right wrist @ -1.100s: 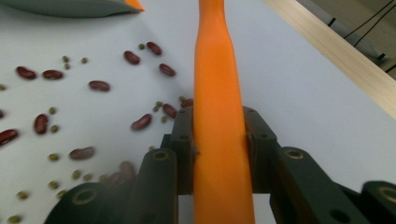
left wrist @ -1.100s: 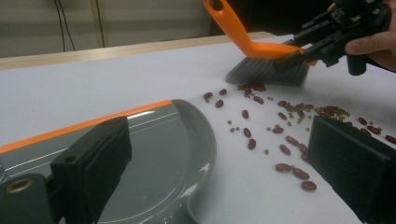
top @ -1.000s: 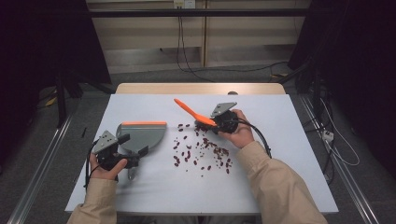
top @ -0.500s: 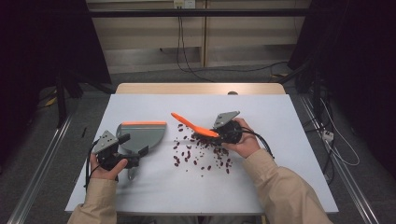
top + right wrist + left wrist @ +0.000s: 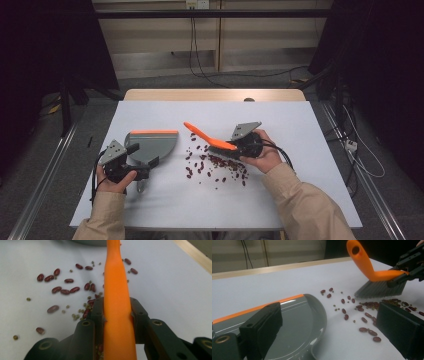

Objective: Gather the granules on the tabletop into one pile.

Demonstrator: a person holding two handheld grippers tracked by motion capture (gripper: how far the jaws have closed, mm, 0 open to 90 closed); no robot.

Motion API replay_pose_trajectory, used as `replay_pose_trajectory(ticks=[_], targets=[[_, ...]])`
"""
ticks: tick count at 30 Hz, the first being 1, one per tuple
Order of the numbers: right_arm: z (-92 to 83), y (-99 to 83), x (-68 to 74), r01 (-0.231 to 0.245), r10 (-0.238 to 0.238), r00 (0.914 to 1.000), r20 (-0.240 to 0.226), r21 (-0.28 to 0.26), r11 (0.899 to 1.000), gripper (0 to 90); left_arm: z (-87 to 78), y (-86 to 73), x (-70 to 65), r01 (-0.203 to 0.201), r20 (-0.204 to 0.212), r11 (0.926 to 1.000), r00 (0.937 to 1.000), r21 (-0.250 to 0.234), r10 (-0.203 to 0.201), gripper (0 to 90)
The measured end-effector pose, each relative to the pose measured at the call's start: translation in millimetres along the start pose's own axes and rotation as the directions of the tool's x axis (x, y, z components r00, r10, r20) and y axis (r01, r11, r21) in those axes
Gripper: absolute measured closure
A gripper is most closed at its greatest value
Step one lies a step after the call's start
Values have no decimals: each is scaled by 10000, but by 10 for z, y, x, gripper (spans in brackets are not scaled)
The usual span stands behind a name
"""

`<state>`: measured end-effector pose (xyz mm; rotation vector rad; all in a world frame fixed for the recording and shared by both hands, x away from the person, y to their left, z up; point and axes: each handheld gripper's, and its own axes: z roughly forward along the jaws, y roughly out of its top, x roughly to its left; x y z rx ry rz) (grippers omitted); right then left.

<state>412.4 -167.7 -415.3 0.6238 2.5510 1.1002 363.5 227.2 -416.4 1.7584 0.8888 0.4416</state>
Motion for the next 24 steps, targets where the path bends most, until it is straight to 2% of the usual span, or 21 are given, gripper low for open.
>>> replay_pose_trajectory(ticks=[5,8,12,15,19,23,24], targets=[[-4,50,-195,-654,681,9969,387,-674,9956,711,3,-1,3,28,19,10000,10000,10,-28,69],[63,108,-318,-988,1053,9923,649,-959,9905,711,8,-4,5,49,32,10000,10000,34,-49,68],[238,206,-417,-908,1015,9895,1027,-1037,9905,711,18,-8,0,35,93,10000,10000,74,-36,69],[382,267,-454,-993,1104,9896,918,-1172,9881,711,13,-12,9,83,87,10000,9999,56,-83,68],[546,338,-476,-694,793,9905,1120,-901,9935,711,6,-17,23,130,69,9999,9999,53,-131,68],[624,386,-493,-758,862,9905,1071,-977,9923,711,12,-25,30,175,67,9998,9998,77,-176,69],[633,394,-496,-649,754,9908,1121,-948,9934,711,13,-26,32,170,65,9998,9998,86,-170,68]])
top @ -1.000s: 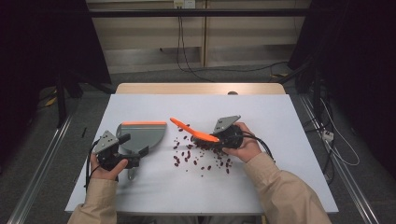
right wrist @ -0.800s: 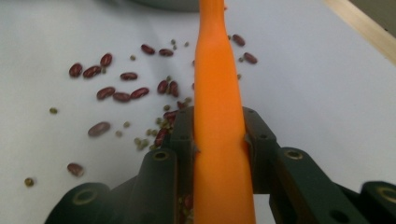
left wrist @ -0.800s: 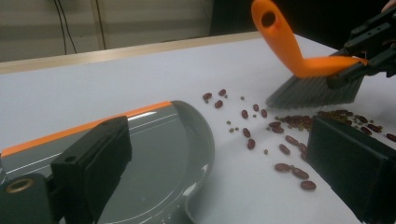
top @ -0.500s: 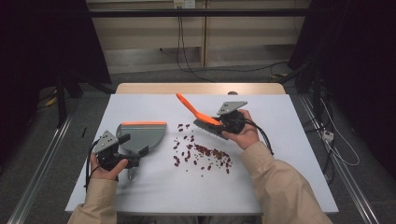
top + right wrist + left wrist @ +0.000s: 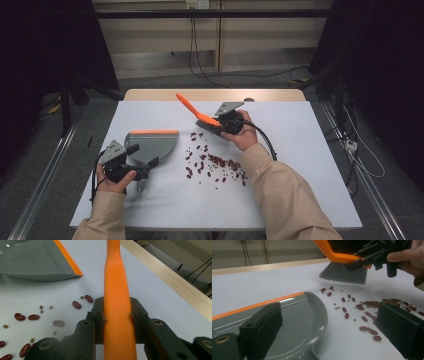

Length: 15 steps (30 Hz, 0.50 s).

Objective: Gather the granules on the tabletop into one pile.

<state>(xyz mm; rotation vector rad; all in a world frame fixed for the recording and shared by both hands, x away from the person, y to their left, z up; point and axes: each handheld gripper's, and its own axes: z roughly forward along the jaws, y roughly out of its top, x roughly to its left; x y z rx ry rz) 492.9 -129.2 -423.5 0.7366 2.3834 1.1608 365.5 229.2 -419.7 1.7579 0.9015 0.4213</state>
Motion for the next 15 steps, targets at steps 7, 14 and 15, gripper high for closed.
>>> replay_pose_trajectory(ticks=[7,14,15], targets=[[63,2,-58,1,1,9996,284,-71,10000,711,13,-3,-8,-30,-30,10000,10000,34,30,69],[197,50,-29,584,-584,9975,404,7,9983,712,4,-8,9,58,-90,10000,9999,-1,-58,69],[218,60,-19,665,-665,9971,360,2,9978,711,-2,-8,13,67,-110,10000,9999,-1,-67,69]])
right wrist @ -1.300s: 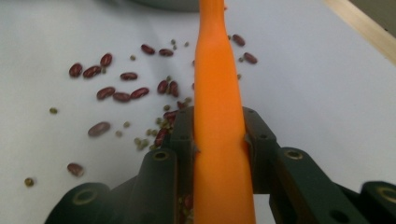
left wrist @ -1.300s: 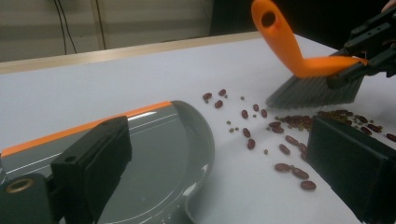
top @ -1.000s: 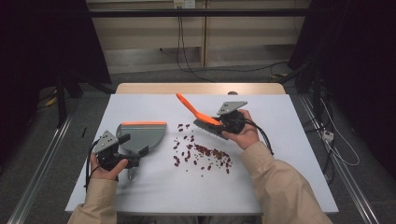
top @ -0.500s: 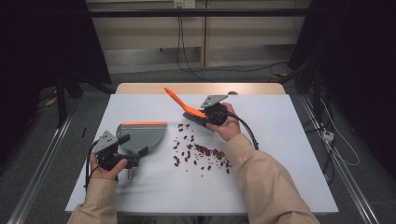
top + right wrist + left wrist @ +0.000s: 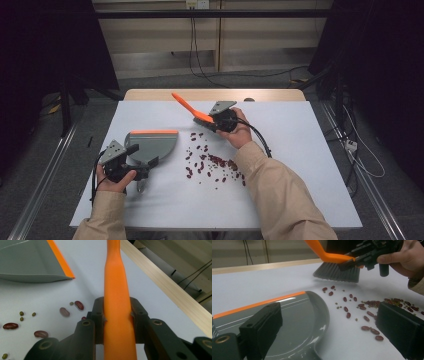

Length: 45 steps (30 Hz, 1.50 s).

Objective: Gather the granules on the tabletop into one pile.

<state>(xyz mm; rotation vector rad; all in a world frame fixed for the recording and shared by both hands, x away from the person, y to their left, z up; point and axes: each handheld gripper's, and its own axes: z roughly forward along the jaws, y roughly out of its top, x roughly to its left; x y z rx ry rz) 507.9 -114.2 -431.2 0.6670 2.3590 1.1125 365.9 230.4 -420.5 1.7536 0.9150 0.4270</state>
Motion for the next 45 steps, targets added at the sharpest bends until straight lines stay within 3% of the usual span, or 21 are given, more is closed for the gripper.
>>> replay_pose_trajectory(ticks=[5,11,22,35,45], targets=[[98,0,85,306,-302,9981,-534,60,9995,711,-27,-7,19,-17,-24,10000,10000,-17,17,68],[41,3,169,848,-813,9911,-1058,292,9960,708,-26,-16,22,-26,133,10000,9999,19,26,57],[-144,-47,347,1774,-1685,9651,-2007,275,9838,705,-22,-28,11,-146,221,9998,9997,122,143,56],[-368,-118,508,1976,-1829,9398,-2888,223,9800,704,-18,-33,11,-137,180,9998,9997,122,135,56],[-508,-181,620,1949,-1806,9324,-3131,146,9807,704,-17,-31,8,-184,201,9998,9996,119,182,56]])
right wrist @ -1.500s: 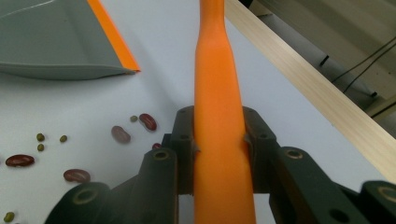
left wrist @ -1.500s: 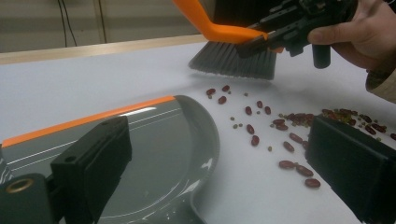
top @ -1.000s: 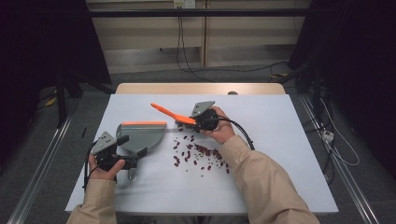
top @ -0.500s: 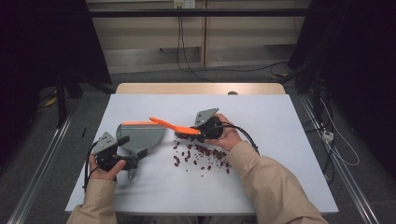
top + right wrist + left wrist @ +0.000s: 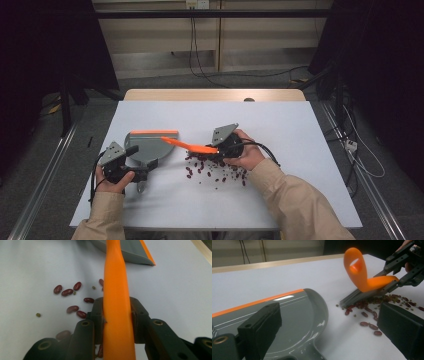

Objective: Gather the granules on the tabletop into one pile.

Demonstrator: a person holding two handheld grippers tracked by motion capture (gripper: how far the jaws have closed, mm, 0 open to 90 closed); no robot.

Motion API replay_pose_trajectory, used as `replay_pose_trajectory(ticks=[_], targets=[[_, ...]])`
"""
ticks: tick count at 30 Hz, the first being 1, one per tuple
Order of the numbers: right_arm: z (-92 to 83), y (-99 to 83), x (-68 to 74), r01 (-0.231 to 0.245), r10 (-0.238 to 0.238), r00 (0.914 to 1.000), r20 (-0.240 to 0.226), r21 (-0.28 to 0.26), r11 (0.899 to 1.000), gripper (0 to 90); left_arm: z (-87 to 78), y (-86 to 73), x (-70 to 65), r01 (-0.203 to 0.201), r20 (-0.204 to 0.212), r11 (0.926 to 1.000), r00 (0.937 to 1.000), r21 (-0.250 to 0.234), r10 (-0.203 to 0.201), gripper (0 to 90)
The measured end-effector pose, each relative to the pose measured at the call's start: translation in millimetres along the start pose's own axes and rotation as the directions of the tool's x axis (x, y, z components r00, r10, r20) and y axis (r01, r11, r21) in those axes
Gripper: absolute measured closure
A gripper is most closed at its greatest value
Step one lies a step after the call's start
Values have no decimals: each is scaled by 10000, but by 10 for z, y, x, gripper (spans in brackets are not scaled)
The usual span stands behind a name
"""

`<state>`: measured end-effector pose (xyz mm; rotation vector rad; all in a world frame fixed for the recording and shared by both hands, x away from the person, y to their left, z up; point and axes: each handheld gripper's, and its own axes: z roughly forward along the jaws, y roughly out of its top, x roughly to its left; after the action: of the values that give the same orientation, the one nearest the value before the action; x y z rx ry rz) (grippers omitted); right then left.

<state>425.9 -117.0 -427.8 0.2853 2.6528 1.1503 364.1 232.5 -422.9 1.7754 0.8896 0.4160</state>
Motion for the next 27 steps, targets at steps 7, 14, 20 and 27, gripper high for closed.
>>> replay_pose_trajectory(ticks=[7,14,20,27], targets=[[-70,-6,105,24,-24,10000,-48,-55,10000,707,2,0,-10,-11,25,10000,10000,9,11,56],[-138,81,38,-125,153,9989,435,-637,9979,711,-2,5,-15,-38,22,10000,10000,-25,38,56],[13,165,-161,-193,254,9964,810,-750,9970,711,1,2,-5,-17,28,10000,10000,-11,17,56],[306,177,-198,-210,231,9993,289,-685,9974,709,2,-4,2,-30,80,10000,10000,33,29,56]])
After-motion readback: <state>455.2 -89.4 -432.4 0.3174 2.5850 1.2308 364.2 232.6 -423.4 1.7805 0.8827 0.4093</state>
